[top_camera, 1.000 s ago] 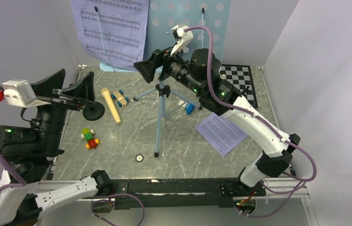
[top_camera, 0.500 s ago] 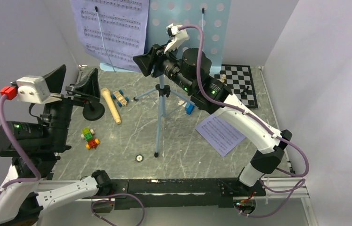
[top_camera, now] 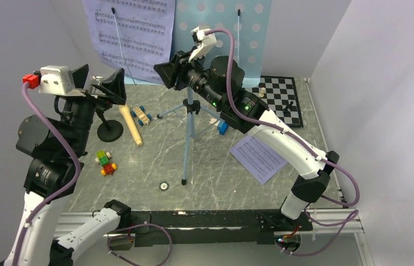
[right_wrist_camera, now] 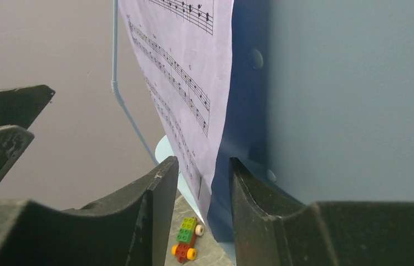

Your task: Pack up the instrument practice props

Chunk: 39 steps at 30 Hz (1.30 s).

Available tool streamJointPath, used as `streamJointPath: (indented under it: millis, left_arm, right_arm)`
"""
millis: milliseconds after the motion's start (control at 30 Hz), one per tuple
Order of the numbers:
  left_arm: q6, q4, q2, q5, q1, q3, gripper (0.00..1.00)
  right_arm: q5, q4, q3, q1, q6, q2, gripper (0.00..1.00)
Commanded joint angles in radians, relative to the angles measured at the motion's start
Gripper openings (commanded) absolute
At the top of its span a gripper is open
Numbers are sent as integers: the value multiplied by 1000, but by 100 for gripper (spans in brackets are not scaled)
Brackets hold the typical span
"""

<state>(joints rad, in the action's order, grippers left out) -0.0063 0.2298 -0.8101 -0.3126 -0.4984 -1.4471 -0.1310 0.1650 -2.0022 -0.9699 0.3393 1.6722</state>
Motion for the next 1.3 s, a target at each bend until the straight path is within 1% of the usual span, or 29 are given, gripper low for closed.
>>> streamJointPath:
  millis: [0, 33, 167, 333, 433, 567, 667, 900, 967, 1200, 1267]
  left_arm:
    - [-206, -7, -22, 264, 147, -36, 99]
    - [-233, -19, -23, 289, 171, -32, 99]
    - [-294, -71, -35, 354, 205, -34, 99]
    - [-355, -107, -73, 403, 262, -52, 99]
    - [-398, -136, -94, 427, 308, -48, 99]
    - [-445, -174, -128, 462, 356, -58, 95]
    - [-472, -195, -159, 486, 380, -73, 92]
    - [-499, -222, -209, 532, 401, -90, 79]
    - [-504, -258, -210, 540, 405, -86, 76]
    - [-514, -307, -220, 575, 414, -78, 64]
    - [-514, -314, -227, 581, 414, -81, 62]
  right_arm:
    - [-27, -41, -34, -4, -25, -15, 41]
    - [-28, -44, -31, -4, -27, -18, 41]
    - [-31, -46, -31, -3, -35, -20, 39]
    - [-41, -55, -12, -4, -39, -32, 34]
    - [-47, -54, -7, -3, -43, -37, 28]
    - [-41, -49, -10, -4, -50, -39, 16]
    - [-38, -48, -8, -3, -52, -40, 10]
    - [-31, -60, 15, -2, -57, -52, 2]
    - [-24, -58, 16, -2, -57, -51, 0]
    - [-7, -52, 2, -3, -56, -42, 0]
    - [-6, -51, 3, -3, -56, -42, 0]
